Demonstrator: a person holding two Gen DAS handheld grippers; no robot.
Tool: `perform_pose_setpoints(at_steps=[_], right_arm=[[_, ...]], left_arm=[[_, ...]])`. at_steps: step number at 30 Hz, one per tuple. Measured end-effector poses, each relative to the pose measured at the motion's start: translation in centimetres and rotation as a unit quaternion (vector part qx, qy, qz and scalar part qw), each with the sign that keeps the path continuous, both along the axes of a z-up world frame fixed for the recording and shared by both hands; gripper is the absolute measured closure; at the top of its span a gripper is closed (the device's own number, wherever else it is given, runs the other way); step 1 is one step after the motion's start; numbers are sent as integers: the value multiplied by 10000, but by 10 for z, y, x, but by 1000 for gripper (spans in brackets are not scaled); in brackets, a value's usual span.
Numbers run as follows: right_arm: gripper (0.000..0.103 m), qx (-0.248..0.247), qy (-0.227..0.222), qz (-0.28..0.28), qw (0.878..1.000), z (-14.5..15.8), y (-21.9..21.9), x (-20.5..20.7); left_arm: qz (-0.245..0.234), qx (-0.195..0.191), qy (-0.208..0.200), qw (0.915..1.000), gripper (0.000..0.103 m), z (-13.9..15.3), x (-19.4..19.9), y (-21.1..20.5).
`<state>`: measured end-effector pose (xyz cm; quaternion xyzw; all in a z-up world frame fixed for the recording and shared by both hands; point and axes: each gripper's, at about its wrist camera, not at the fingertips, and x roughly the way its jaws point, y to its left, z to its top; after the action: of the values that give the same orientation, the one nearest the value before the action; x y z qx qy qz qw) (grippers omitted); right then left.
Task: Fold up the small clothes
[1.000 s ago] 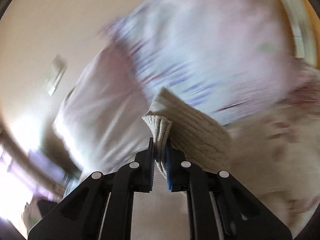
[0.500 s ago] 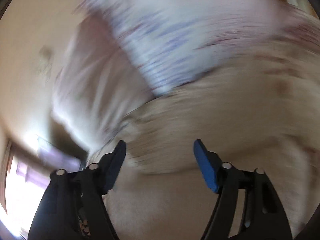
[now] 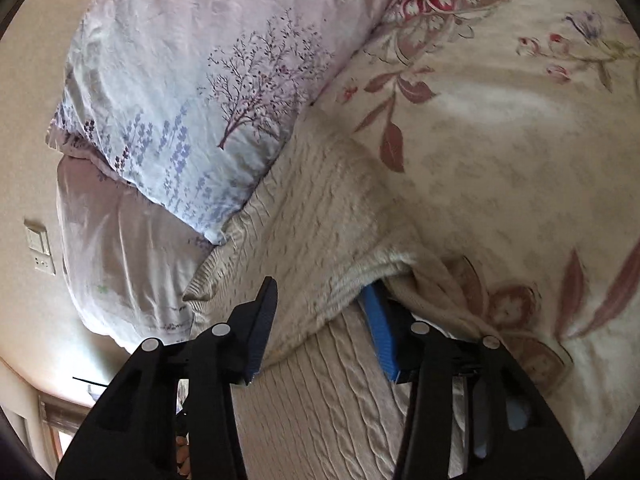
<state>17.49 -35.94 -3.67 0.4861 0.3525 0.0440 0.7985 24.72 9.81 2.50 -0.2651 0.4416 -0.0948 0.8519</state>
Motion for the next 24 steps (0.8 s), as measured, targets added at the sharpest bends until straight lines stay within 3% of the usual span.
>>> perform_pose_setpoints(at_steps=[3,5,8,10,12,13,16,17,18,20,24], right_arm=[[56,35,-12,-19,10000,-1,-2,0],[56,71,-24,-29,10000,-1,-3,-1],[56,135,-60,-31,9999,-1,-4,-1],[56,122,-67,-21,9999,-2,-5,-2],[56,103,-77,-40,9999,-1,-5,-2],[56,101,-86,-52,9999,-1,-5,-2],[58,106,-111,-104,9998,-2,-5,-3],[67,82,-106,-116,9998,-2,-4,-3],[81,69,-137,-128,9998,-2,-5,-3],[89,81,-242,-183,9995,-1,-6,-7],[93,-52,-466,-309,9984,4,-8,-18]], left_arm=[[-370,176,78,9991,36,-3,12,-11],[-498,332,206,9980,42,-8,18,-19],[-391,186,274,9987,49,-12,15,-19],[-329,-58,307,9990,62,-15,14,-15],[-251,-468,419,9977,88,-22,14,-11],[-244,-600,476,9968,94,-27,16,-12],[-174,-785,441,9958,97,-32,16,-14],[-175,-803,397,9958,98,-30,16,-15],[-158,-847,350,9957,99,-26,15,-14],[-137,-929,63,9956,99,-11,9,-9],[-157,-851,-296,9958,99,9,-11,2]])
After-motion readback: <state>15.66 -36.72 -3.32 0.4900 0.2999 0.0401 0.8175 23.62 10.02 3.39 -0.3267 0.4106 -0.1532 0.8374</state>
